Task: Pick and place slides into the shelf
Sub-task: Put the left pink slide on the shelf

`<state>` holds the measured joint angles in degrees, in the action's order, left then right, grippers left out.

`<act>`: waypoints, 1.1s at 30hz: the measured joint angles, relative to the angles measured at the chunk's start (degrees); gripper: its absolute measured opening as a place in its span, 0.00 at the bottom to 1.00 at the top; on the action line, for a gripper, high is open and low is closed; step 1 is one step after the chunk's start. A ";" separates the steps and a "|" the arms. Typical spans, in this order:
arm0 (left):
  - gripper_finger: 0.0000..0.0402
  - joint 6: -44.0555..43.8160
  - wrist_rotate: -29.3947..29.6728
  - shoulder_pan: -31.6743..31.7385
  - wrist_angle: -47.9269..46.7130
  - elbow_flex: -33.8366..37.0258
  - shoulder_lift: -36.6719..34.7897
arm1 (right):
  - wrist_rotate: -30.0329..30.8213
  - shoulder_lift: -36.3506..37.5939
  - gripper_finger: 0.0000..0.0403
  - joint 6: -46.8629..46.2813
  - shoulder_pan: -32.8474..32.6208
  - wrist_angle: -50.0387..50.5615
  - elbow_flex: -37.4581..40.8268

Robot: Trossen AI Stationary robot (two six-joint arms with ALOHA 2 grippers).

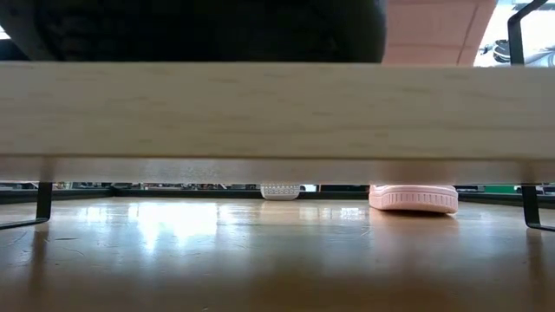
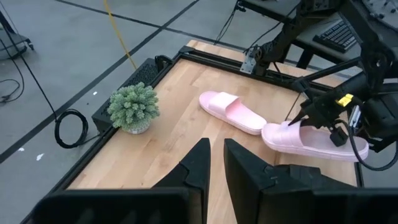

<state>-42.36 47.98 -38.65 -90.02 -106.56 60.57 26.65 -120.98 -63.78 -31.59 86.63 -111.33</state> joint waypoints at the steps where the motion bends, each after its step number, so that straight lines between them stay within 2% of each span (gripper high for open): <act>1: 0.12 0.01 -0.02 0.00 0.00 0.00 0.13 | -0.11 -0.35 0.00 -0.07 -0.03 -0.14 0.00; 24: 0.12 1.60 -1.92 0.02 0.02 0.00 0.50 | -2.14 -5.89 0.00 -1.49 -3.44 -6.20 0.07; 33: 0.12 1.71 -1.92 0.02 0.03 0.00 1.70 | -2.28 -6.17 0.00 1.58 -3.21 -5.76 0.13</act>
<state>-40.64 46.06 -38.63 -89.98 -106.56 62.27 24.38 -127.15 -62.21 -34.80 80.87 -111.20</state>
